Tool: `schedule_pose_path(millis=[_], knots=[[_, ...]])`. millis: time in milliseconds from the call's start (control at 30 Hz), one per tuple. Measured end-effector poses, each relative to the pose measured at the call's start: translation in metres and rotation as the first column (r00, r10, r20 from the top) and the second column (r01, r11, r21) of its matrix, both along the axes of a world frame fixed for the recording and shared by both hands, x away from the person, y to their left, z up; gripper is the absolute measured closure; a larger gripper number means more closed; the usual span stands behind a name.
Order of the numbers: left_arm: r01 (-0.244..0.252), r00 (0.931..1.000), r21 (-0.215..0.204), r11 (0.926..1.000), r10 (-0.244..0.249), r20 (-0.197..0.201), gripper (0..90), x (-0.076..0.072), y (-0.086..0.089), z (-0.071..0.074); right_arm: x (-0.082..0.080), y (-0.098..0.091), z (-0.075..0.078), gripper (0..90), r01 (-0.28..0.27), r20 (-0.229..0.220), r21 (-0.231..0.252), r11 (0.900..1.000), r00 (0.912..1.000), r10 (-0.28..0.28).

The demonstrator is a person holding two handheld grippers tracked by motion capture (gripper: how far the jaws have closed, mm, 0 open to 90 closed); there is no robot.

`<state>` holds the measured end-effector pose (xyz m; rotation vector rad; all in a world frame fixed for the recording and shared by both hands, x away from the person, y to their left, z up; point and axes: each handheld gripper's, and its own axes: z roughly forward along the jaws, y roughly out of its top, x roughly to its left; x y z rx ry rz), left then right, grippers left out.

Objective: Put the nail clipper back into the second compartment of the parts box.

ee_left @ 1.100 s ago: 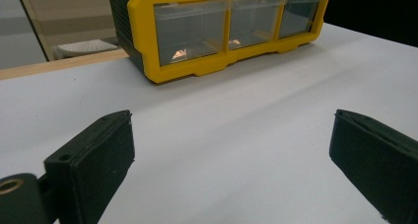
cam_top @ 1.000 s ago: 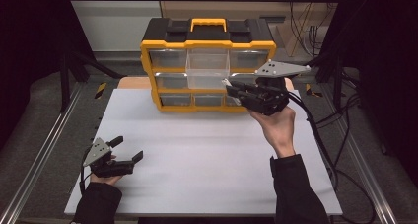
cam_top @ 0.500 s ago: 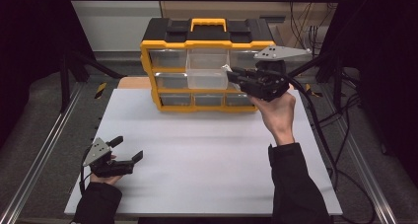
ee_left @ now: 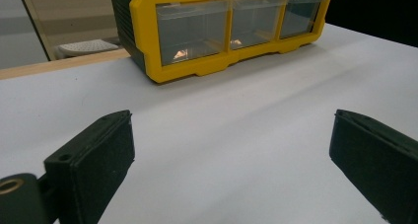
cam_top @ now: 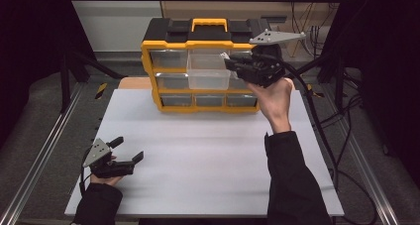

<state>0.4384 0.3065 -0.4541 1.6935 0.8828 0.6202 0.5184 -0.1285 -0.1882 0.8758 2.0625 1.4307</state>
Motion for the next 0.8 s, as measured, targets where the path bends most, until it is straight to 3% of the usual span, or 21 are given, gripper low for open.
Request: schedule_pose_path(millis=[800], knots=[[-0.001, 1.0000, -0.002, 1.0000, 0.001, -0.003, 3.3, 0.000, 0.000, 0.000, 0.041, 0.014, -0.003, 77.5, 0.042, -0.030, -0.005, 0.9991, 0.9987, -0.042]])
